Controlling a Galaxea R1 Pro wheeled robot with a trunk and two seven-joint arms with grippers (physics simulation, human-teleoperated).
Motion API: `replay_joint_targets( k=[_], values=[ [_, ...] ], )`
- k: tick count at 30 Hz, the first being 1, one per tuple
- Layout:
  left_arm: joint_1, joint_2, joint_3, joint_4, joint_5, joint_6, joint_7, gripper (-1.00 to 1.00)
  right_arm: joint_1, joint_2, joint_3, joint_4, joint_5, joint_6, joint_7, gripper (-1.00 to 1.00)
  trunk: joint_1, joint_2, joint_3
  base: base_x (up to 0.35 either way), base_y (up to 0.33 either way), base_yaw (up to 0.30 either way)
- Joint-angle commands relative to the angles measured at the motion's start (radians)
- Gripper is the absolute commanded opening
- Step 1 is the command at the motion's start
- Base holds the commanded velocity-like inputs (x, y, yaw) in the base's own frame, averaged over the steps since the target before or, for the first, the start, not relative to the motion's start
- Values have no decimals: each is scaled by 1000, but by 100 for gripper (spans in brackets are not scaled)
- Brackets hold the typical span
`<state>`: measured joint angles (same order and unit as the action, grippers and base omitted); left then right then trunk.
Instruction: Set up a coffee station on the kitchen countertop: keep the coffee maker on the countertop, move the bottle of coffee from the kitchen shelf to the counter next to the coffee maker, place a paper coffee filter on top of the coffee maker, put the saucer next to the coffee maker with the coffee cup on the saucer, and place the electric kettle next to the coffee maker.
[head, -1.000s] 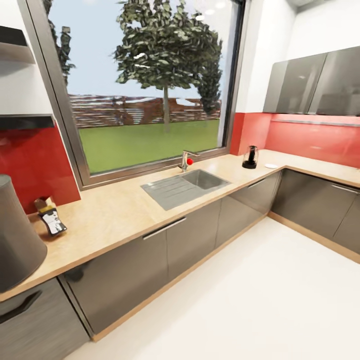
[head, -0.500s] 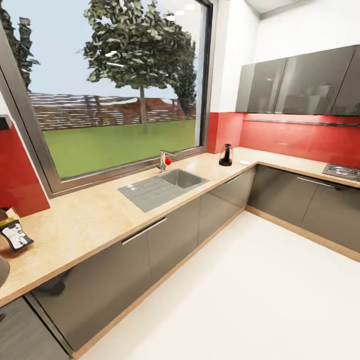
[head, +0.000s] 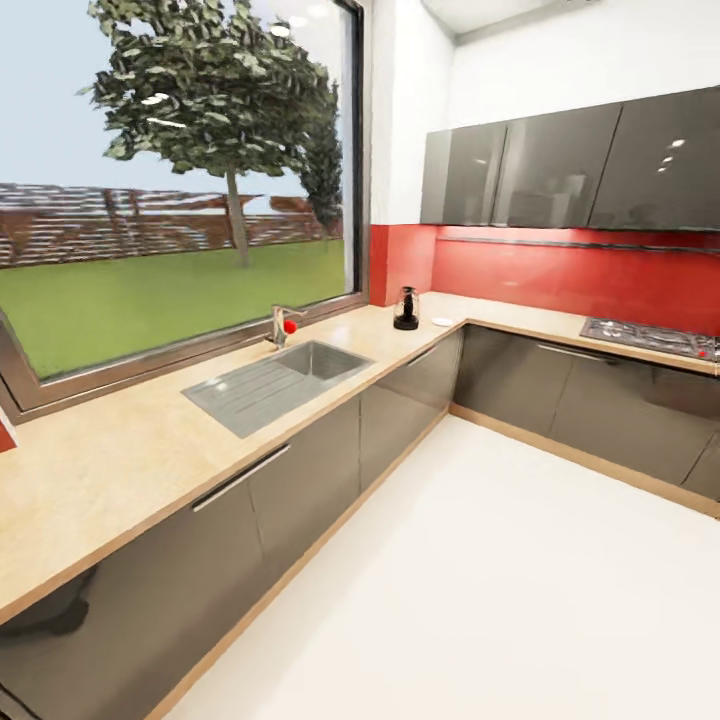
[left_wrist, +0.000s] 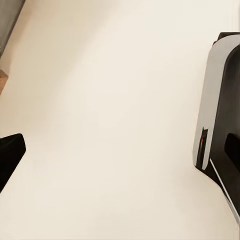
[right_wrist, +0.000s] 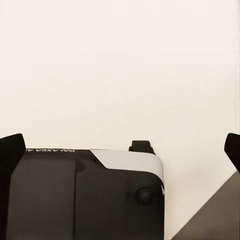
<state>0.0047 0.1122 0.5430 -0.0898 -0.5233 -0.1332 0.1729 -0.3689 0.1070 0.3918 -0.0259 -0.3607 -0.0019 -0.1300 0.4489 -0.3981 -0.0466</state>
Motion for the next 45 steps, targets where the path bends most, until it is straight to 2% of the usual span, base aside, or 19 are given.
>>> replay_joint_targets(
  k=[1,33,45],
  values=[
    [0,0,8,0,-11,-3,2,100,-1,0,9,0,-9,0,-3,100,1,-2,-2,286,0,-289],
    [-1,-3,8,1,-9,-5,2,100,-1,0,9,0,-11,-2,-5,100,1,-2,-2,333,0,-289],
    [-2,-3,7,1,-10,-5,2,100,-1,9,12,0,-8,-4,-1,100,1,-2,-2,337,0,-54]
  ],
)
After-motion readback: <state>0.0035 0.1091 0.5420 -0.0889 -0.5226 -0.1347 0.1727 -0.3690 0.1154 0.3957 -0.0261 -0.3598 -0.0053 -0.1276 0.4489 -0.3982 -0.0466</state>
